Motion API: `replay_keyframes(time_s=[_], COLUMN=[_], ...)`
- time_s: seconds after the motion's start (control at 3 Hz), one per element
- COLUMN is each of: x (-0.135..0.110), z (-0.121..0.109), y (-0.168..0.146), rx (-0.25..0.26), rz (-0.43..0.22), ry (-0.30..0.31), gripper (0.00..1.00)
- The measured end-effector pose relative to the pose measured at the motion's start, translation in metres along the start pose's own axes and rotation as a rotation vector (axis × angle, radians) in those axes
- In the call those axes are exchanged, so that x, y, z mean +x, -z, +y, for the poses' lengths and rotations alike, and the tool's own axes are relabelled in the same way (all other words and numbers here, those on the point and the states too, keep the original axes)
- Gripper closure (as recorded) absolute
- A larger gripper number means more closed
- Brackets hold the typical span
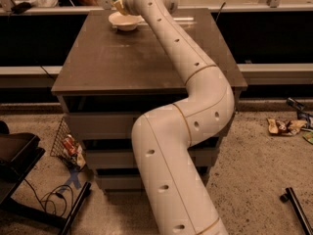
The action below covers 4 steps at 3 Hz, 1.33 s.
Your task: Place sponge into paper bowl
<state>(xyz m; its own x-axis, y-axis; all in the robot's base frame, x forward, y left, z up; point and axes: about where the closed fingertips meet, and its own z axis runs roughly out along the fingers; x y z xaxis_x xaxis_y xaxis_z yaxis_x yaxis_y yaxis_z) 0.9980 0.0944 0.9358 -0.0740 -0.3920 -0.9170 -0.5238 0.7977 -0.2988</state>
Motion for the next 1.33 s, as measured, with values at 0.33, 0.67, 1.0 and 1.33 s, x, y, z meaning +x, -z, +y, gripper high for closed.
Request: replay_keyframes(time_s=[0.33, 0.67, 1.0, 1.33], x=[0.002, 0.004, 0.008, 0.012], z=[0.002, 0.004, 0.004, 0.002], y=[-0.008, -0.015, -0.02, -0.025], rx=[0.02, 0.034, 0.049, 0.069], rz=[-0.003, -0.011, -0.014, -0.011], ry=[-0.006, -0.016, -0.028, -0.034], gripper=[1.0, 1.0, 1.0, 1.0])
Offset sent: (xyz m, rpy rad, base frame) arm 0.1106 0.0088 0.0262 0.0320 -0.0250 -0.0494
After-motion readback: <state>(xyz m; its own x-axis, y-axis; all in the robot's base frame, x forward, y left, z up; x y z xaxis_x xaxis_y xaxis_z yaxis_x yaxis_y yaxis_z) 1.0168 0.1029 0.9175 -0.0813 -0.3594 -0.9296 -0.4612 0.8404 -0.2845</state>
